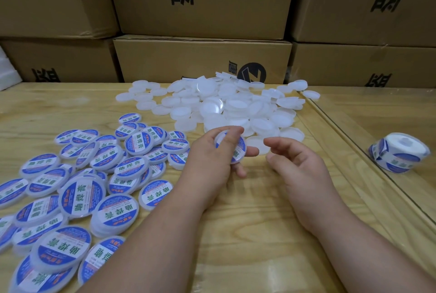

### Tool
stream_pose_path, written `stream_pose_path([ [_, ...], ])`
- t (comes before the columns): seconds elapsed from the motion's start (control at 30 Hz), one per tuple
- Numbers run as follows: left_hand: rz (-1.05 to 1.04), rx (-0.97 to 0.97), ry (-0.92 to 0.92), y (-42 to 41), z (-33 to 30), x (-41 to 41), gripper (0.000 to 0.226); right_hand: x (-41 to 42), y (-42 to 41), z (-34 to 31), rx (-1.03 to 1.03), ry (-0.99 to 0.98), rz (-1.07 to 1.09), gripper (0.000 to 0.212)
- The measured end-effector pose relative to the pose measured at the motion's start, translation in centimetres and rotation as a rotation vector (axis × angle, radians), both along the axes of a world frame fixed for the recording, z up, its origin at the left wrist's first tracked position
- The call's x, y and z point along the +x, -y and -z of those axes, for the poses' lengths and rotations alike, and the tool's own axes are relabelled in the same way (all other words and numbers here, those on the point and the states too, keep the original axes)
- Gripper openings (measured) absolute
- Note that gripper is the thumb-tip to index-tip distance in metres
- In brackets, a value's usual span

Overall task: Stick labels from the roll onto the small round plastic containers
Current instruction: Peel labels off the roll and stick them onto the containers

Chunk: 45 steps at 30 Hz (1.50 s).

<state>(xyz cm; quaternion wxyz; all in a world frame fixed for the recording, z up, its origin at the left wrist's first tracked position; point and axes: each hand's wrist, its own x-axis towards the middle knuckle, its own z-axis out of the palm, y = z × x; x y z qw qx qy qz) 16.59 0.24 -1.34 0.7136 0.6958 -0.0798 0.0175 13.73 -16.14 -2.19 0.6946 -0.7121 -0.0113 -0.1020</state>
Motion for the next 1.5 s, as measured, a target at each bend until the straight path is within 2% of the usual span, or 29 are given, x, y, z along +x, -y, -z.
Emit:
stream_pose_path([
  [0.1, 0.002, 0.026, 0.001, 0.2, 0.0, -0.3, 0.040, 0.2, -0.1, 0.1, -0.018, 0.016, 0.012, 0.017],
  [0.17, 0.005, 0.084, 0.013, 0.3, 0.2, -0.4, 0.044, 0.2, -0.2, 0.2, -0.033, 0.030, 0.013, 0.012],
  [0.3, 0.045, 0.150, 0.060, 0.5, 0.5, -0.3, 0.031, 0.2, -0.3, 0.1, -0.058, 0.022, 0.005, 0.008],
  [0.47, 0.123, 0.162, 0.061, 0.6, 0.6, -0.1, 0.014, -0.1, -0.3, -0.3, -0.146, 0.014, -0.058, 0.021],
  [0.77, 0.148, 0.038, 0.052, 0.9, 0.5, -0.5, 0.039, 0.0, -0.2, -0.5, -0.087, 0.022, -0.007, 0.033],
  [0.9, 0.120, 0.051, 0.067, 1.0, 0.4, -0.8, 0.034, 0.0, -0.2, -0.5, -0.048, 0.009, -0.044, 0.032],
  [1.0, 0.077, 0.096, 0.066, 1.0, 0.2, -1.0, 0.014, -0.2, -0.3, -0.4, -0.040, 0.018, -0.089, 0.034],
  [1.13, -0.060, 0.110, 0.112, 0.9, 0.5, -0.8, 0.029, -0.2, -0.7, -0.3, -0.045, 0.028, -0.062, 0.023],
  [1.3, -0.071, -0.027, 0.039, 1.1, 0.7, -0.4, 0.014, -0.1, -0.5, -0.1, -0.026, 0.017, -0.028, 0.014],
  [1.43, -0.123, -0.119, 0.048, 0.0, 0.4, 0.2, 0.025, 0.0, -0.4, 0.0, -0.046, -0.014, 0.001, 0.015],
  [1.5, -0.126, -0.282, -0.010, -0.7, 0.0, 0.2, 0.020, 0.0, -0.5, 0.0, -0.059, -0.018, -0.005, 0.015],
])
